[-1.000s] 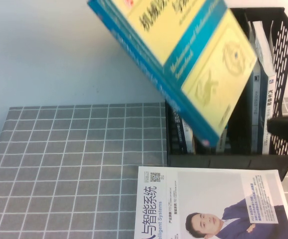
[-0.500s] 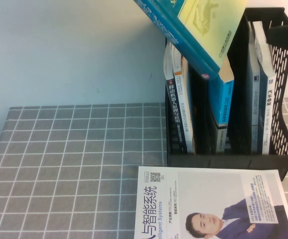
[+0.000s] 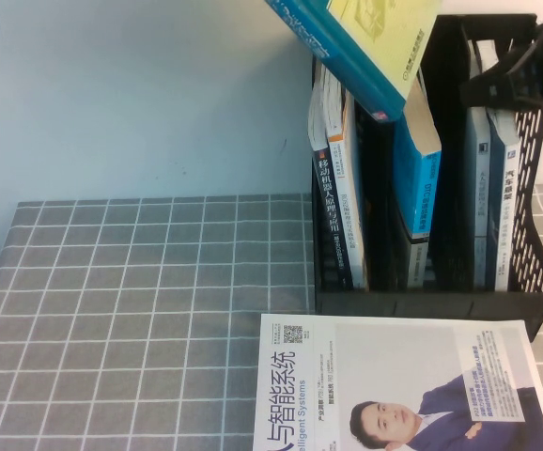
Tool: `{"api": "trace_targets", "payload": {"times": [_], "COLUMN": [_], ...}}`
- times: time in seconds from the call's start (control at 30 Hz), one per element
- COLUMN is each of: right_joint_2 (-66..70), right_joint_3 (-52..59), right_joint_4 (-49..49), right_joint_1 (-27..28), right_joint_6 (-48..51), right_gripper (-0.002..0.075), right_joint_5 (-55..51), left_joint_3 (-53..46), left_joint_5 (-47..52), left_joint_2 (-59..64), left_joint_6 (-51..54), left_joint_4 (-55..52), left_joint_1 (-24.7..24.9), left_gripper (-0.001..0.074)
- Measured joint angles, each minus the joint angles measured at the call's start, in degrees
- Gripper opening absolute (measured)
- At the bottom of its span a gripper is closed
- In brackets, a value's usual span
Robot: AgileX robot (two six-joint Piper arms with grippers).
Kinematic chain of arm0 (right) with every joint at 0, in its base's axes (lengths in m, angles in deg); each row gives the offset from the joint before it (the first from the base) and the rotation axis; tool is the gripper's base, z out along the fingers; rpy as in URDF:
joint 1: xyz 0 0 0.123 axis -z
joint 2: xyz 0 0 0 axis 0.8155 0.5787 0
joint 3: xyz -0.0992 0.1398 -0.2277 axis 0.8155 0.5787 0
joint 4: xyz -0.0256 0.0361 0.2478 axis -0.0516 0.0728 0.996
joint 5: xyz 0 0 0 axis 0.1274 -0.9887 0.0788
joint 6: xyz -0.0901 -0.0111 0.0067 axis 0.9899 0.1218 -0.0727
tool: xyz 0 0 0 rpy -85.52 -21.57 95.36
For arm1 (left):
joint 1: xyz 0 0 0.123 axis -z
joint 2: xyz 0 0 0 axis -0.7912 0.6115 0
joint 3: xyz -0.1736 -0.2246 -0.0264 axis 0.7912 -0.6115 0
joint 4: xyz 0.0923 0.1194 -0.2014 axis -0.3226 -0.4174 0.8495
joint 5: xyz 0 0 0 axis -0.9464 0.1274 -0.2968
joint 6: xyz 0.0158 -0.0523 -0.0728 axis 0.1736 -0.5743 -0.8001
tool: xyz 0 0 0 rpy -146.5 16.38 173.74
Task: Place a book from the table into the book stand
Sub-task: Place the book on the book shelf
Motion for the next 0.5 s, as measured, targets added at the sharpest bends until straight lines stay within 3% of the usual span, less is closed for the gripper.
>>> {"api": "trace_targets", "payload": {"times": [0.13, 0.33, 0.5], "right_joint_2": [0.98, 1.03, 1.23], "right_joint_3": [-3.49, -4.56, -3.75], "right_joint_4": [-9.43, -33.53, -35.19], "right_joint_1": [-0.24, -0.15, -0.15], "right_joint_6": [-5.33, -20.18, -21.29], "right_gripper": [-0.0003, -0.0003, -0.0003], "right_joint_5": [-3.41, -5.73, -7.61], "left_joint_3": [0.0, 0.0, 0.0], "left_joint_5": [0.25, 0.71, 1.27], "left_joint_2": [0.0, 0.1, 0.33], "left_joint_6": [0.0, 0.0, -0.11], "left_joint_4": [0.0, 0.23, 0.71], "left_joint_1": [0.0, 0.0, 0.0], "left_gripper": [0.0193, 0.0193, 0.0193]}}
